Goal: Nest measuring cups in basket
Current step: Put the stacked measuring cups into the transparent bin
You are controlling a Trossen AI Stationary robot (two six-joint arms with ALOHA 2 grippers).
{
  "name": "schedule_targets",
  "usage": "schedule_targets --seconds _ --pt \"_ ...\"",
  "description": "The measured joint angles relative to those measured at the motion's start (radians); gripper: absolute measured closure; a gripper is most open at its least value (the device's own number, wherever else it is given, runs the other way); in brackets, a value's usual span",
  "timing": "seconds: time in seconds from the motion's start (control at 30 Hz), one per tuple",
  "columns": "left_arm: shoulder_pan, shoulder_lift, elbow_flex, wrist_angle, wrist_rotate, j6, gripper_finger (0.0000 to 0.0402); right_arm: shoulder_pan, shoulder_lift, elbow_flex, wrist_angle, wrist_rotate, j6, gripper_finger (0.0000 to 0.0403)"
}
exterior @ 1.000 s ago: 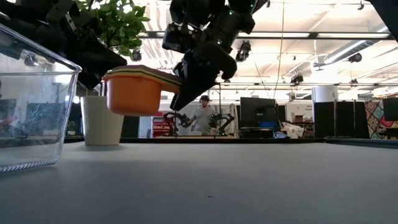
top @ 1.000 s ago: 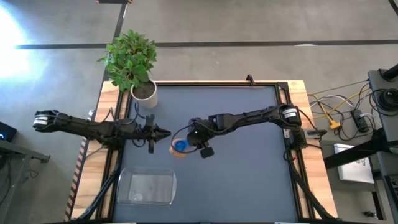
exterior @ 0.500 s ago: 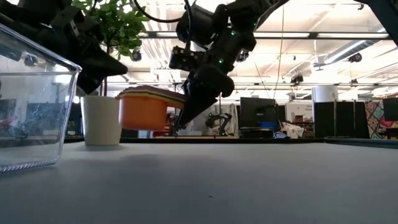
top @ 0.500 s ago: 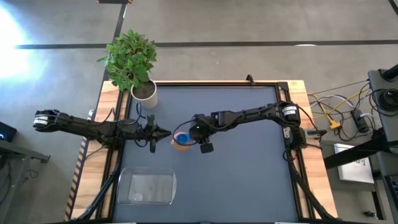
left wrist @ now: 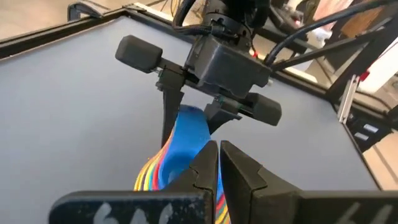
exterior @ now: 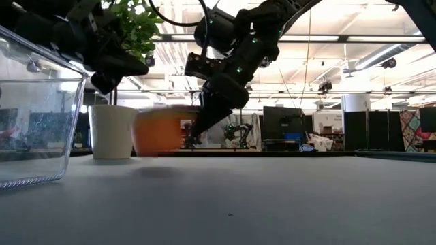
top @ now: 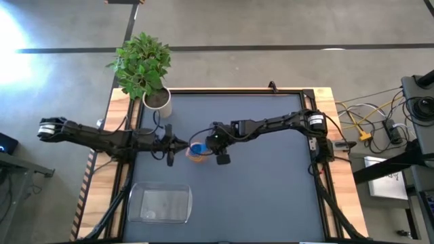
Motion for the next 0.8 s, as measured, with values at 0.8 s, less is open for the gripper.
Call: schedule_targets --seconds 0.8 --pt "0.0 0.326 0.382 -0.363 0.023 0.131 0.027 0.001 -0.15 0.004 -0.305 0.02 0.119 0.016"
